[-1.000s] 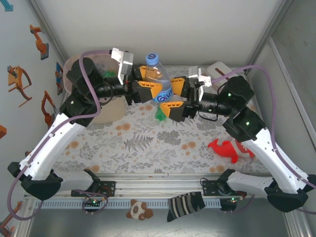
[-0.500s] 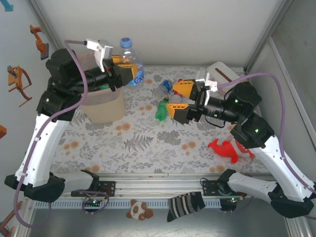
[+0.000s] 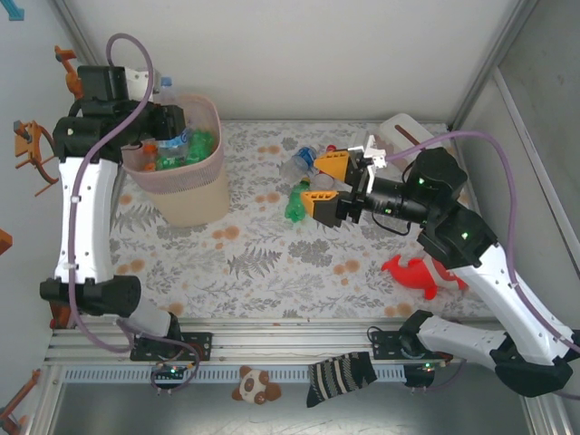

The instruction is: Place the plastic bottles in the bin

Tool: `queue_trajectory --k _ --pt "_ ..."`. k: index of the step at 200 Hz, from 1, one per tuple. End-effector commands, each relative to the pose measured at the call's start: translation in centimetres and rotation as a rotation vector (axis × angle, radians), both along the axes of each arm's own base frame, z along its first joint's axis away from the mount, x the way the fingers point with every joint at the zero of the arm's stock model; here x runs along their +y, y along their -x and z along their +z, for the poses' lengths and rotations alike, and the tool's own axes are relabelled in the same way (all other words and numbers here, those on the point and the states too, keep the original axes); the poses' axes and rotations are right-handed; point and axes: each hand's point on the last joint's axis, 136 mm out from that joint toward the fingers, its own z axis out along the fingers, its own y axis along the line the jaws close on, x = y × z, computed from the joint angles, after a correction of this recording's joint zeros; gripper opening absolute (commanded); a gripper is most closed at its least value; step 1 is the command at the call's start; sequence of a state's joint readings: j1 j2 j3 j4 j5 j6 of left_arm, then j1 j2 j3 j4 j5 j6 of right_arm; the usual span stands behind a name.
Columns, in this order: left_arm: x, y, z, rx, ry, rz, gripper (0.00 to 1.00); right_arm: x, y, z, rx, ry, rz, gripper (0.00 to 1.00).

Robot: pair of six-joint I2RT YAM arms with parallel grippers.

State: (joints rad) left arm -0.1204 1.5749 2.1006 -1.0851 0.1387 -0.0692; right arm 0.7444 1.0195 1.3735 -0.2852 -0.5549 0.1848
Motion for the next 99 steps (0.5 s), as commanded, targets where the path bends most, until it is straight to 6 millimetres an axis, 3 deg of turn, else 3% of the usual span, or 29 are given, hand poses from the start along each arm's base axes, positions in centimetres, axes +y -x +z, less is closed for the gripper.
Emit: queue_trajectory --k 1,59,99 --pt "3.3 0.6 -2.1 0.11 -0.147 0.079 0.47 0.0 0.3 0.9 -0.032 -0.009 0.003 0.83" --pt "8.9 -2.6 -5.0 0.246 -0.396 0.229 0.46 -0.1 0.2 0.5 -0.026 0.001 -0.002 0.83" --pt "11.1 -4.4 -7.1 0.302 -0.504 0.276 0.46 0.0 0.2 0.2 -0.02 0.009 -0.002 0.83"
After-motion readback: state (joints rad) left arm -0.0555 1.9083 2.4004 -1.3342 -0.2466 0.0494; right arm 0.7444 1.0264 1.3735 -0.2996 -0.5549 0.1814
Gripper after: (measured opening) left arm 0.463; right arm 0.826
